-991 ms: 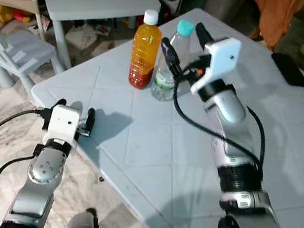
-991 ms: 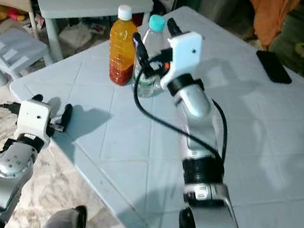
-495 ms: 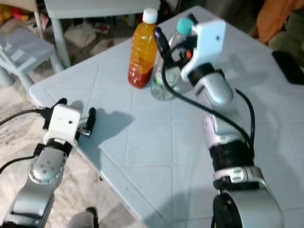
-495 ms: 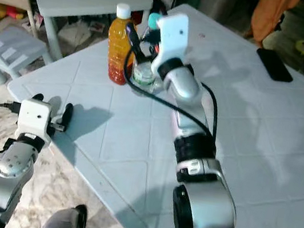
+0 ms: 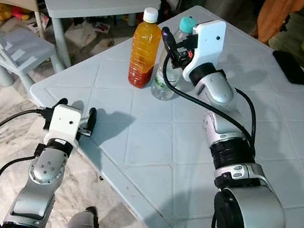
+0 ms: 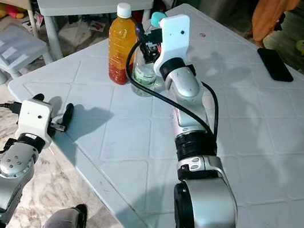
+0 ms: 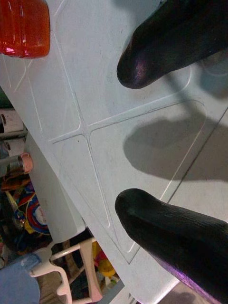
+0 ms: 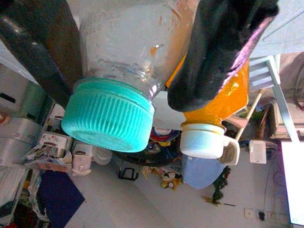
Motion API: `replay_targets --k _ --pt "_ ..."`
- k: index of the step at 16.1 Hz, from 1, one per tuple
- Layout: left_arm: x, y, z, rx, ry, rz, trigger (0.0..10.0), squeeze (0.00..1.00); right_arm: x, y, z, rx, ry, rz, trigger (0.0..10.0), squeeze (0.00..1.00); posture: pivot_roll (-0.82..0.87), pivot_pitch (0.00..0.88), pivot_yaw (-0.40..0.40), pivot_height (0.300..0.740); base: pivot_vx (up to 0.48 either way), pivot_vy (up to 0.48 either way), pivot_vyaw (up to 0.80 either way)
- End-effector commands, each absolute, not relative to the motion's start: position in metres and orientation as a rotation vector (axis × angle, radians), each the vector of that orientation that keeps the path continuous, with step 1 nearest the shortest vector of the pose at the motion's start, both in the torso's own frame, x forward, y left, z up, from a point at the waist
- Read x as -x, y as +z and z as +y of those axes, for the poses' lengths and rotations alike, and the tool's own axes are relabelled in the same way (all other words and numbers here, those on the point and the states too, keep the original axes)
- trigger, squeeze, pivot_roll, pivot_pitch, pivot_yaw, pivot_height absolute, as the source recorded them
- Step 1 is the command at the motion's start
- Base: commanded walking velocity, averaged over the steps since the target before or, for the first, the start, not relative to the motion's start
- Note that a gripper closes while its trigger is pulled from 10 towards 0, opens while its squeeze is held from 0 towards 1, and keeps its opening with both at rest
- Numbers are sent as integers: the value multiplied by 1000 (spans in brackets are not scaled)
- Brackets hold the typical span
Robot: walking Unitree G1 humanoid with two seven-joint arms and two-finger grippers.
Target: Restocking fridge
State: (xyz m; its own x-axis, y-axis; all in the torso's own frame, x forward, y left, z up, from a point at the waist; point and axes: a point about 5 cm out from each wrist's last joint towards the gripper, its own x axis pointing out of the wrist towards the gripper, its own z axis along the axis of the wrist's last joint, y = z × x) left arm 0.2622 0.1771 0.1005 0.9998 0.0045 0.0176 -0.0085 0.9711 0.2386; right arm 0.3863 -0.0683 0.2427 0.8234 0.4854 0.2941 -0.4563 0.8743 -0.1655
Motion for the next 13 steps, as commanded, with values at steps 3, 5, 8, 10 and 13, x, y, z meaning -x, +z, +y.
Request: replay_targets --k 3,5,8,10,13 --pt "-261 98 176 -245 -3 6 10000 0 -385 259 -70 115 497 -377 0 0 124 160 -67 740 0 0 0" --pt "-260 96 175 -245 -6 14 10000 0 -384 257 -72 130 500 -354 0 0 124 159 -68 740 0 0 0" --pt "-260 95 174 -245 -10 22 10000 0 -380 258 -76 153 520 -334 0 0 122 156 -68 740 0 0 0" --pt "-261 94 174 -245 -13 29 10000 0 -378 255 -82 166 529 -293 471 0 119 154 -69 740 0 0 0" --pt "-262 93 174 -246 -16 34 10000 0 -375 242 -91 173 508 -227 10000 0 119 152 -68 740 0 0 0"
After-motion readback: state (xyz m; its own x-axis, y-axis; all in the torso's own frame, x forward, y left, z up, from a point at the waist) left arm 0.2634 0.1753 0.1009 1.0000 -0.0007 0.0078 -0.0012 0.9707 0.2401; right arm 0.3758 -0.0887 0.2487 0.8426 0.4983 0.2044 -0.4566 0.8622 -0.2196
